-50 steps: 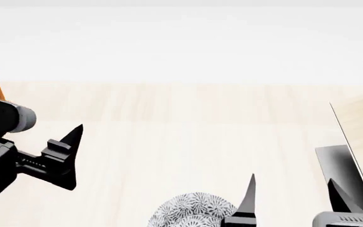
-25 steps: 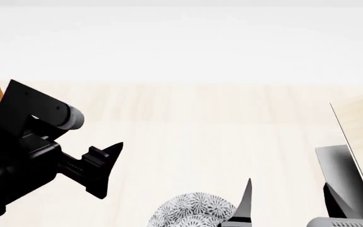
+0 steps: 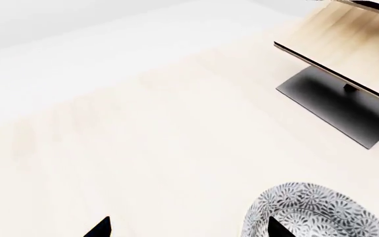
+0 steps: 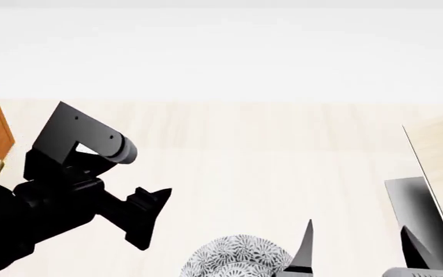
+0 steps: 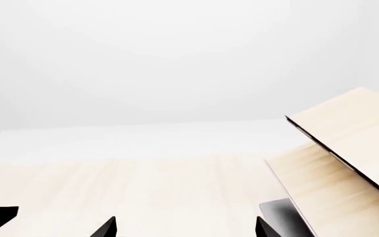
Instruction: Close the top drawer of the cabinet and put the bowl on top of it.
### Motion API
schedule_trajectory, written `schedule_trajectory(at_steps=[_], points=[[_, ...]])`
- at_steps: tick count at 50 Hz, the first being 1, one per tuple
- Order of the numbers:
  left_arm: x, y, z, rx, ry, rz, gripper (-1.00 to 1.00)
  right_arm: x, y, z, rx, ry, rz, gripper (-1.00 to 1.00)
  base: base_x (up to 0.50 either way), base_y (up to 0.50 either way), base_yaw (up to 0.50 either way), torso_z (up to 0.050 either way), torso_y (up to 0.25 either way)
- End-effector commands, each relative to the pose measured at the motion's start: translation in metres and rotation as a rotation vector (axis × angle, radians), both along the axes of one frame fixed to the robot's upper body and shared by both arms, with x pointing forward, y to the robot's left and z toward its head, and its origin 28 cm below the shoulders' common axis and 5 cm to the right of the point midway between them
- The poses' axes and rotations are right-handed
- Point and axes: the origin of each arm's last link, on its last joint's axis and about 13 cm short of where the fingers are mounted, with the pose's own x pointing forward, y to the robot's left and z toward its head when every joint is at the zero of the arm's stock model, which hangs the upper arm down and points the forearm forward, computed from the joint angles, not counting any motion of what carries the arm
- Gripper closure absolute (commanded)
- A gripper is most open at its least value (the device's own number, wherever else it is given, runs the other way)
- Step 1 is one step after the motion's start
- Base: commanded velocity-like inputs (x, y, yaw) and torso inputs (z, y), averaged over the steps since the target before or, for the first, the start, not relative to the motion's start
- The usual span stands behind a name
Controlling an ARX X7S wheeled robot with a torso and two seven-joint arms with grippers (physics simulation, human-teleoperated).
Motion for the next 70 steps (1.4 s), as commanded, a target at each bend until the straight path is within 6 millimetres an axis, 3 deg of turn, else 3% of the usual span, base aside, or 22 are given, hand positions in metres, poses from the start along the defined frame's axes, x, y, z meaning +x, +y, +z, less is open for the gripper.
schedule_trajectory(at_steps=[1, 7, 9, 10, 12, 14, 15, 17, 19, 26, 28, 32, 33, 35, 37, 38, 42, 43, 44, 47, 51, 70], points=[[0.012, -0.007, 0.001, 0.036, 0.018, -0.026, -1.0, -0.001, -0.001, 0.01, 0.005, 0.003, -0.003, -1.0, 0.0, 0.0, 0.0, 0.0, 0.0], [0.02, -0.01, -0.002, 0.035, 0.051, -0.038, -1.0, -0.001, -0.001, 0.008, 0.004, 0.007, -0.011, -1.0, 0.0, 0.0, 0.0, 0.0, 0.0], [0.019, -0.012, -0.003, 0.037, 0.053, -0.059, -1.0, -0.002, -0.002, -0.005, 0.005, 0.008, -0.013, -1.0, 0.0, 0.0, 0.0, 0.0, 0.0], [0.019, -0.013, -0.004, 0.033, 0.06, -0.067, -1.0, -0.002, -0.002, 0.005, 0.005, 0.008, -0.014, -1.0, 0.0, 0.0, 0.0, 0.0, 0.0], [0.022, -0.013, -0.005, 0.03, 0.068, -0.069, -1.0, -0.001, -0.001, -0.01, 0.005, 0.01, -0.014, -1.0, 0.0, 0.0, 0.0, 0.0, 0.0], [0.024, -0.013, -0.005, 0.014, 0.083, -0.081, -1.0, -0.001, -0.001, 0.005, 0.007, 0.013, -0.013, -1.0, 0.0, 0.0, 0.0, 0.0, 0.0], [0.025, -0.013, -0.006, 0.013, 0.084, -0.087, -1.0, 0.0, 0.0, -0.006, 0.007, 0.014, -0.014, -1.0, 0.0, 0.0, 0.0, 0.0, 0.0], [0.024, -0.013, -0.006, 0.0, 0.09, -0.126, -1.0, 0.0, -0.001, 0.005, 0.006, 0.013, -0.014, -1.0, 0.0, 0.0, 0.0, 0.0, 0.0], [0.027, -0.014, -0.007, 0.001, 0.095, -0.117, -1.0, 0.001, 0.0, -0.008, 0.006, 0.013, -0.014, -1.0, 0.0, 0.0, 0.0, 0.0, 0.0], [0.032, -0.014, -0.012, 0.005, 0.103, -0.123, -1.0, 0.002, 0.0, 0.005, 0.005, 0.016, -0.016, -1.0, 0.0, 0.0, 0.0, 0.0, 0.0], [0.033, -0.014, -0.015, 0.007, 0.107, -0.123, -1.0, 0.003, 0.001, -0.011, 0.008, 0.016, -0.012, -1.0, 0.0, 0.0, 0.0, 0.0, 0.0], [0.035, -0.013, -0.017, 0.005, 0.115, -0.121, -1.0, 0.004, 0.001, -0.013, 0.007, 0.019, -0.009, -1.0, 0.0, 0.0, 0.0, 0.0, 0.0], [0.036, -0.013, -0.018, 0.005, 0.117, -0.12, -1.0, 0.004, 0.001, 0.0, 0.007, 0.02, -0.009, -1.0, 0.0, 0.0, 0.0, 0.0, 0.0], [0.037, -0.013, -0.021, 0.01, 0.122, -0.119, -1.0, 0.004, 0.001, -0.012, 0.006, 0.02, -0.01, -1.0, 0.0, 0.0, 0.0, 0.0, 0.0], [0.037, -0.013, -0.024, 0.014, 0.13, -0.121, -1.0, 0.004, 0.0, 0.004, 0.008, 0.021, -0.012, -1.0, 0.0, 0.0, 0.0, 0.0, 0.0], [0.037, -0.013, -0.025, 0.016, 0.133, -0.121, -1.0, 0.005, 0.001, -0.004, 0.009, 0.022, -0.012, -1.0, 0.0, 0.0, 0.0, 0.0, 0.0], [0.036, -0.012, -0.027, 0.023, 0.135, -0.121, -1.0, 0.005, 0.001, 0.006, 0.011, 0.021, -0.007, -1.0, 0.0, 0.0, 0.0, 0.0, 0.0], [0.036, -0.012, -0.03, 0.031, 0.136, -0.12, -1.0, 0.005, 0.001, -0.01, 0.012, 0.021, -0.006, -1.0, 0.0, 0.0, 0.0, 0.0, 0.0], [0.036, -0.012, -0.03, 0.031, 0.136, -0.12, -1.0, 0.005, 0.001, -0.01, 0.012, 0.02, -0.006, -1.0, 0.0, 0.0, 0.0, 0.0, 0.0], [0.036, -0.011, -0.035, 0.04, 0.146, -0.117, -1.0, 0.004, 0.0, 0.008, 0.021, 0.011, 0.0, -1.0, 0.0, 0.0, 0.0, 0.0, 0.0], [0.035, -0.011, -0.038, 0.043, 0.159, -0.116, -1.0, 0.003, -0.001, -0.009, 0.023, 0.008, -0.001, -1.0, 0.0, 0.0, 0.0, 0.0, 0.0], [0.033, -0.018, -0.062, 0.03, 0.236, -0.16, -1.0, 0.002, -0.004, -0.014, 0.037, 0.013, -0.011, -1.0, 0.0, 0.0, 0.0, 0.0, 0.0]])
